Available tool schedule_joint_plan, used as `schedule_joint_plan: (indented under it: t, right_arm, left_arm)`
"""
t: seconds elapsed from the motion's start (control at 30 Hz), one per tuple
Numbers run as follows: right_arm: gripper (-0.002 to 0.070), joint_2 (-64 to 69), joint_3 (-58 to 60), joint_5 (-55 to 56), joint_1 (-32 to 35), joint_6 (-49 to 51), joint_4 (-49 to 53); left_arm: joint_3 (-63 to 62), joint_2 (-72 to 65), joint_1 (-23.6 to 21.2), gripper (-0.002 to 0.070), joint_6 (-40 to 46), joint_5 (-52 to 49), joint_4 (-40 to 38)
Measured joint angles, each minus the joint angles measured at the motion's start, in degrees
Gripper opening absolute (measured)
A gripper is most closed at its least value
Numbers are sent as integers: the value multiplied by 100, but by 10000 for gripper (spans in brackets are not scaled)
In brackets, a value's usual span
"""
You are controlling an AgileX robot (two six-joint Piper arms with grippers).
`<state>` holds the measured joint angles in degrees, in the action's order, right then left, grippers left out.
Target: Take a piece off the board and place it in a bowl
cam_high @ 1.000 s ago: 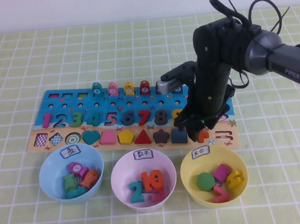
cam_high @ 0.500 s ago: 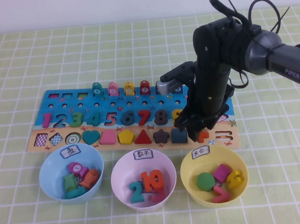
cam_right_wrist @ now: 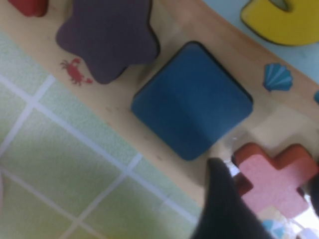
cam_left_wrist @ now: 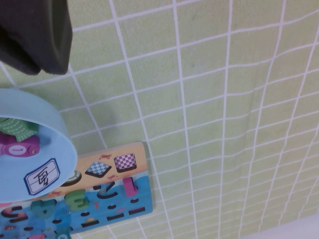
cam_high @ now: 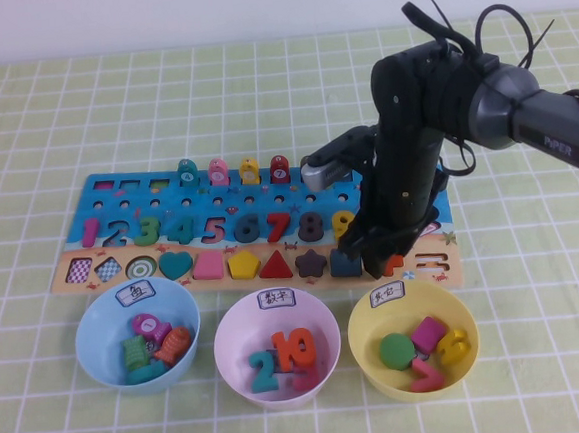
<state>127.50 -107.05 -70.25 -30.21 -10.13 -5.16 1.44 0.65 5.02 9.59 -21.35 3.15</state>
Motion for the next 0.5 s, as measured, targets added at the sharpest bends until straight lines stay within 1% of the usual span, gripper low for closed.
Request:
schedule_joint_plan:
  t: [0.03, 0.13, 0.5]
  right_arm:
    - [333, 0, 0, 0, 0, 0, 13]
    - [247, 0, 0, 14, 0, -9, 47]
    - [249, -85, 0, 14, 0, -9, 69]
  left_arm:
    - [0, 0, 0, -5, 0, 0, 0]
    - [0, 0, 0, -5, 0, 0, 0]
    - [0, 0, 0, -5, 0, 0, 0]
